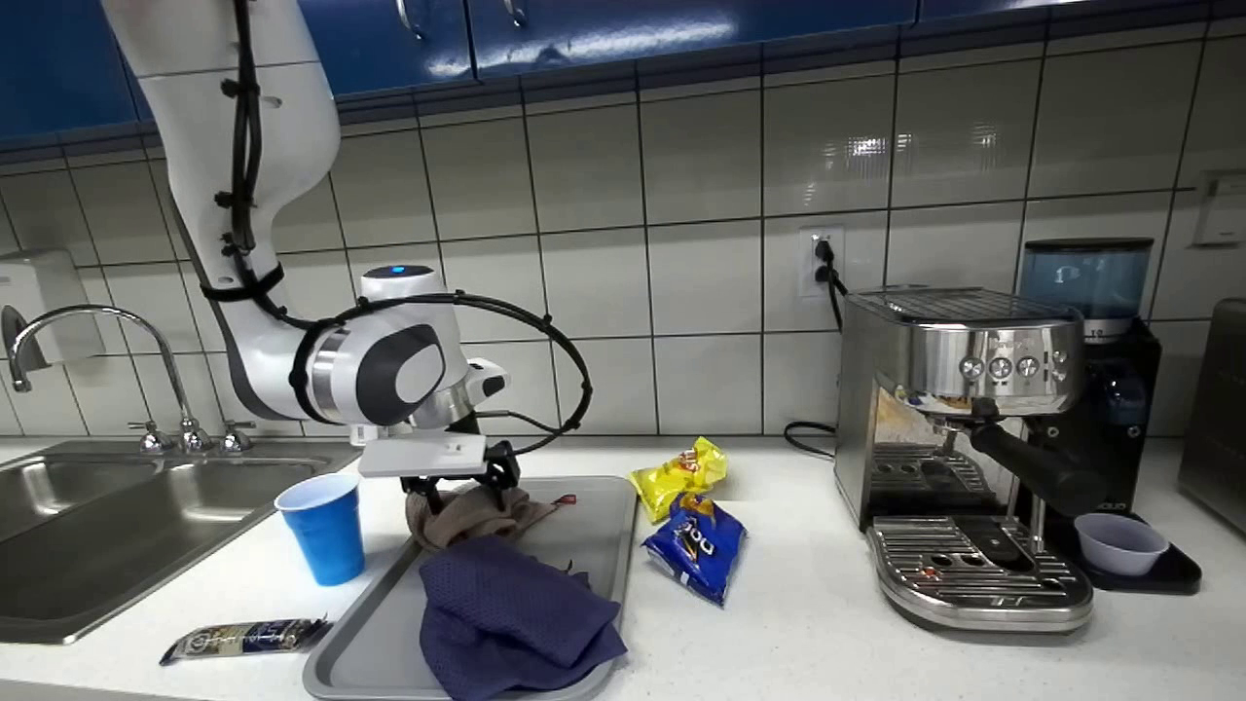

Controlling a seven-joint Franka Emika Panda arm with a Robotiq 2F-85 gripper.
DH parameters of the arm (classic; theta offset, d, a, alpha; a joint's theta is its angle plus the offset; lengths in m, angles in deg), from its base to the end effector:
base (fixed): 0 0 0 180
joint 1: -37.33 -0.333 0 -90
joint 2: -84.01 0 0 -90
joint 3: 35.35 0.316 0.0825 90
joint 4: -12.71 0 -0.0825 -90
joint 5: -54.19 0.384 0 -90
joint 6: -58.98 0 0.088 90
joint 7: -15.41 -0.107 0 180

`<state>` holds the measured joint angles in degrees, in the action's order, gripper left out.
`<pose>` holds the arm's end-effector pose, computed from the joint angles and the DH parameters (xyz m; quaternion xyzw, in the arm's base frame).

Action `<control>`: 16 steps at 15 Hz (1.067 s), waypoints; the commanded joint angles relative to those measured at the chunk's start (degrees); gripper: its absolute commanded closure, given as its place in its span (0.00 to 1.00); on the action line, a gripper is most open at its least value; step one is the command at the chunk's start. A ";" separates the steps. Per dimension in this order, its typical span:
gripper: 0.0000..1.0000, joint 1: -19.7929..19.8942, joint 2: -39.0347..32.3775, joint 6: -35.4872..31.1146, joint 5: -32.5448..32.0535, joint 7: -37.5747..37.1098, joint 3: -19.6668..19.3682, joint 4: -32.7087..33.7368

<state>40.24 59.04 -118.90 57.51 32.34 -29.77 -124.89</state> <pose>0.5148 0.0214 0.1638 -0.9817 -0.1333 -0.1356 0.0079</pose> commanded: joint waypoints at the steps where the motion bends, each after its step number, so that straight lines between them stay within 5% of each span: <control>1: 0.00 -2.67 -1.96 -0.74 -3.72 -4.81 -3.26 2.64; 8: 0.01 -4.58 -2.83 1.31 -5.89 -7.35 -6.34 4.58; 9: 0.26 -4.66 -2.83 1.42 -5.98 -7.48 -6.51 4.58; 11: 0.29 -4.92 -2.81 1.63 -6.14 -7.67 -6.91 4.58; 16: 0.67 -5.74 -2.95 2.40 -6.33 -8.15 -8.00 4.79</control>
<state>35.66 56.44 -118.32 53.31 26.86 -36.29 -121.35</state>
